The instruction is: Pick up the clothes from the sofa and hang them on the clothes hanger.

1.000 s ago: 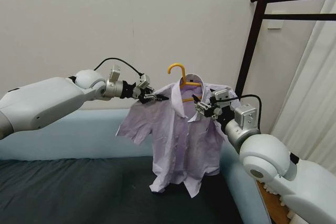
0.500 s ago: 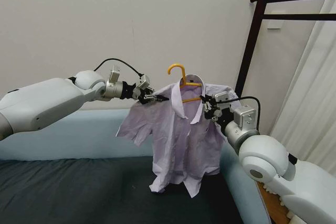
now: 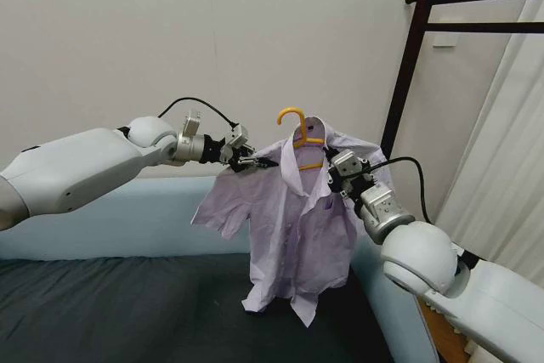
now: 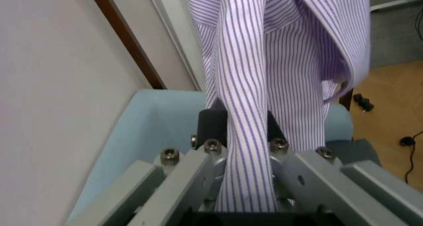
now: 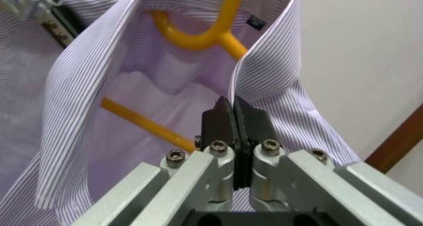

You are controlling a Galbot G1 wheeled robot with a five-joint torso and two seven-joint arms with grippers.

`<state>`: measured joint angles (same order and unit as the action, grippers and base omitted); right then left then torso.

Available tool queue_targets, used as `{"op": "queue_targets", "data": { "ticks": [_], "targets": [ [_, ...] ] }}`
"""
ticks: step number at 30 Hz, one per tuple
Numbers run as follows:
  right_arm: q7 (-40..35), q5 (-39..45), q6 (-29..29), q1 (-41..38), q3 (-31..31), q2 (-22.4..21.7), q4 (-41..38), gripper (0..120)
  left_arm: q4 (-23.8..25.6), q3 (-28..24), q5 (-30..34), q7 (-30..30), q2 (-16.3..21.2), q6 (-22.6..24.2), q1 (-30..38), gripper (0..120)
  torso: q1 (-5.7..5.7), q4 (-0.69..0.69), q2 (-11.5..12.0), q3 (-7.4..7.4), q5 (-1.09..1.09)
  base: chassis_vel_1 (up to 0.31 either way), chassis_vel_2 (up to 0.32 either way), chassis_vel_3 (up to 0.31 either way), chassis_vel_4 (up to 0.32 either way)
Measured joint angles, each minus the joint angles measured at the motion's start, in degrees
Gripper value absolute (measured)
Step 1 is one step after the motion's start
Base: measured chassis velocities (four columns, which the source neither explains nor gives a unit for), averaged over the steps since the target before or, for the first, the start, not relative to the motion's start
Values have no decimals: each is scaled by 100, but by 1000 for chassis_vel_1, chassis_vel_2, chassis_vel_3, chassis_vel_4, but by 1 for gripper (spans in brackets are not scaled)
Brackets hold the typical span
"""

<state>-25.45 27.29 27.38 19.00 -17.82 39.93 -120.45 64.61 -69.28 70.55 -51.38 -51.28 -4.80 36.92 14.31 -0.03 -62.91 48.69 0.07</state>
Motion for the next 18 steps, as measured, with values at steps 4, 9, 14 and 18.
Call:
{"op": "queue_targets", "data": {
  "ticks": [4,9,14,18],
  "targets": [
    [69,-39,38,79,21,-30,-21,0,26,50,0,10,26,4,-30,1,0,2,0,0,-1,0,0,0,0],
    [81,173,33,296,229,-134,-96,12,9,127,-11,-5,89,-3,-79,1,0,1,0,0,-1,0,0,0,0],
    [113,948,-47,681,823,-553,-495,32,-139,250,-56,-91,126,-59,-150,1,0,1,0,0,-1,0,0,0,0],
    [403,1523,-92,736,1329,-901,-689,47,-340,348,-119,-243,48,-120,-178,1,-1,1,0,0,0,0,0,0,0]
  ]
}}
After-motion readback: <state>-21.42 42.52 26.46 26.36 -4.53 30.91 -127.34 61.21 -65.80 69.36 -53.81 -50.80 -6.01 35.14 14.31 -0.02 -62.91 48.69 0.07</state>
